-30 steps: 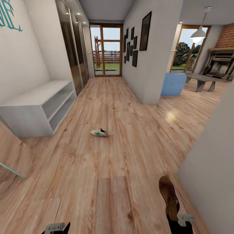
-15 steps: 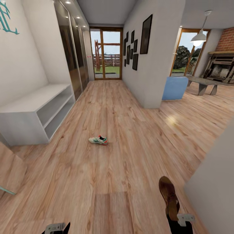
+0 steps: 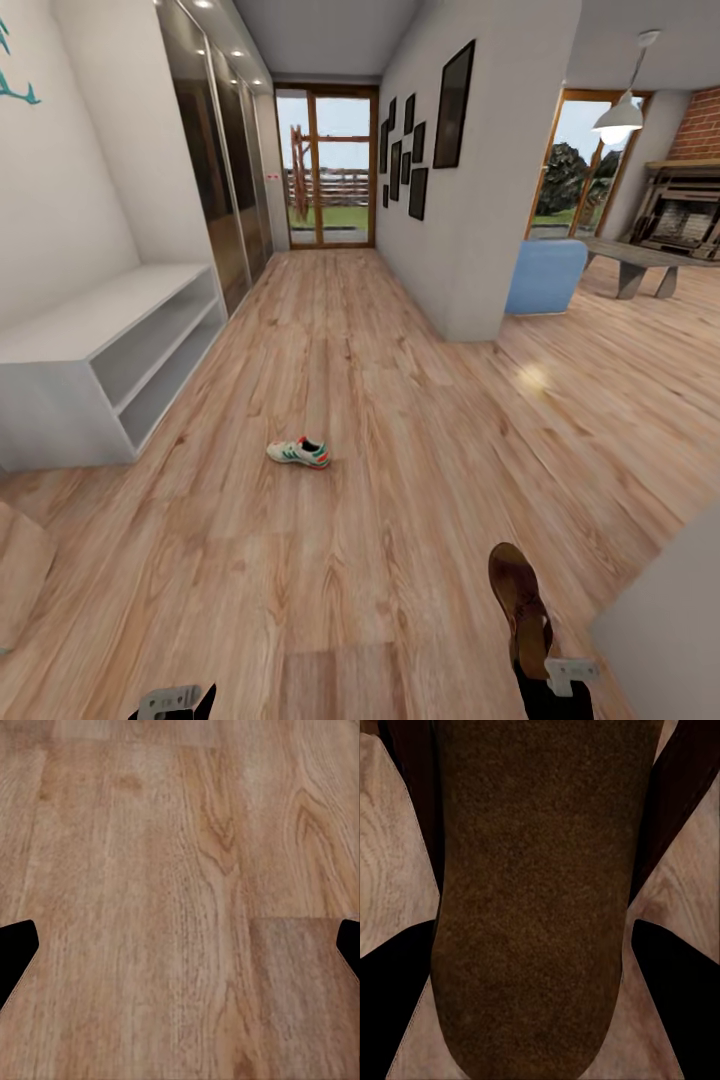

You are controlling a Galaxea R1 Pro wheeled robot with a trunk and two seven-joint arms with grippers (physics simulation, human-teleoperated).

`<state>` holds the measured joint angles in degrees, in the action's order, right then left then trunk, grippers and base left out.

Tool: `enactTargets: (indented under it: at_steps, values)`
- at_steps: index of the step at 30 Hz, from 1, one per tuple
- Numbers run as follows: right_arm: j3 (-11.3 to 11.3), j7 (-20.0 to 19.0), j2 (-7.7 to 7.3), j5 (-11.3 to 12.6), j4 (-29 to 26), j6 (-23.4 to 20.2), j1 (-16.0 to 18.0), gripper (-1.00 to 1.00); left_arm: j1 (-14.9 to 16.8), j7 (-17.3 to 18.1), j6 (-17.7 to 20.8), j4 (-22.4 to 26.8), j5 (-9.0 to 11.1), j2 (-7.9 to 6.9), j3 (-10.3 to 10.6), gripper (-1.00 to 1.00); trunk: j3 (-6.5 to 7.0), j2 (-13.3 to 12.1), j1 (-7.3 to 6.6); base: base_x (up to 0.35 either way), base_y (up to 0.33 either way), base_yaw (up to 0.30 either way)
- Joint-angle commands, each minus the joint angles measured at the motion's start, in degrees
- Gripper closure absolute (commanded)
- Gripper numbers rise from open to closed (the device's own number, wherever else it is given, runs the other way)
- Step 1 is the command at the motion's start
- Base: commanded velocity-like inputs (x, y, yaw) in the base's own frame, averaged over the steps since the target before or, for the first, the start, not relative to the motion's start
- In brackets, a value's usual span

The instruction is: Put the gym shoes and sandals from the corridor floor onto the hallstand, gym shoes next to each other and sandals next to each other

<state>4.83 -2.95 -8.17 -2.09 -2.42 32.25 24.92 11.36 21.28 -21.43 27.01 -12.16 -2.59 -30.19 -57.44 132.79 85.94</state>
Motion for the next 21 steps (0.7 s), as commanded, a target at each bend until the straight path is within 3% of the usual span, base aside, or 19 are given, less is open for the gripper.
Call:
enactTargets:
  at_steps: [1, 21]
  values:
    - [0.5, -0.3, -0.01, -0.2, 0.0, 0.2, 0.0, 1.0, 0.1, 0.3, -0.3, 0.0, -0.6, 0.04, -0.5, -1.0, -0.05, 0.0, 0.02, 0.339, 0.0, 0.0]
    - [0.5, -0.4, -0.09, -0.3, 0.0, 0.1, 0.0, 1.0, 0.1, 0.3, -0.3, 0.0, -0.6, 0.04, -0.5, -1.0, -0.05, 0.0, 0.02, 0.339, 0.0, 0.0]
